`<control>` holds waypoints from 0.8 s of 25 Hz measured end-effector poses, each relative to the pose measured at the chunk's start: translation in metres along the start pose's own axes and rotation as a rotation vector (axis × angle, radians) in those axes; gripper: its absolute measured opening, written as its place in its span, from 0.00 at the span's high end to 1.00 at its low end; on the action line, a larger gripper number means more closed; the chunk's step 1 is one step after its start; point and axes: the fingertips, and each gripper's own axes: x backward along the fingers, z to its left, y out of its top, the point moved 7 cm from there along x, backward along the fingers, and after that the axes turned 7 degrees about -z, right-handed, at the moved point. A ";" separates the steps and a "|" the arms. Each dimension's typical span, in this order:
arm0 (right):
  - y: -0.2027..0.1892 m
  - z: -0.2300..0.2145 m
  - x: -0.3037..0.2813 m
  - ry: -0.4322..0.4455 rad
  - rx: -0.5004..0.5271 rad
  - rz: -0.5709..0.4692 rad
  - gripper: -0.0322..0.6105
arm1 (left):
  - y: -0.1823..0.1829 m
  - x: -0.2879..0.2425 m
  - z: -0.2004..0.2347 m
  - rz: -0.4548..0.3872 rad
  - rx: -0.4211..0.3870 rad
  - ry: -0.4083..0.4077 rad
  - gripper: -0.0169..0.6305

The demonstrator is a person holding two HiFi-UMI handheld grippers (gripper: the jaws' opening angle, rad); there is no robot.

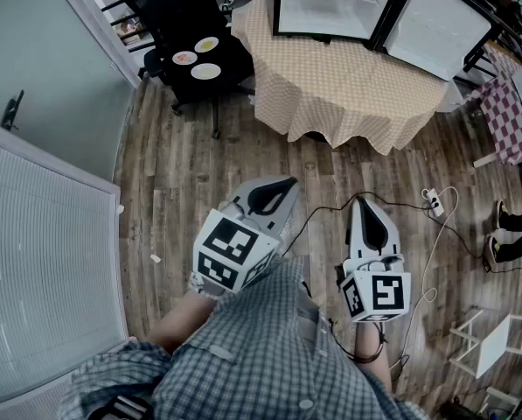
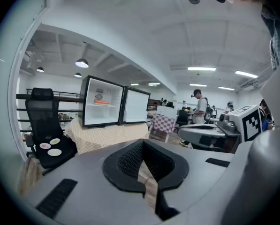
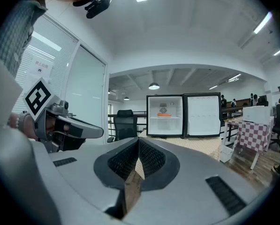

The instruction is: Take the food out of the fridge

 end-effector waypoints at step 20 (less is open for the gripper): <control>-0.005 -0.031 0.017 0.021 0.050 0.004 0.94 | 0.001 -0.017 -0.032 -0.004 -0.002 0.042 0.97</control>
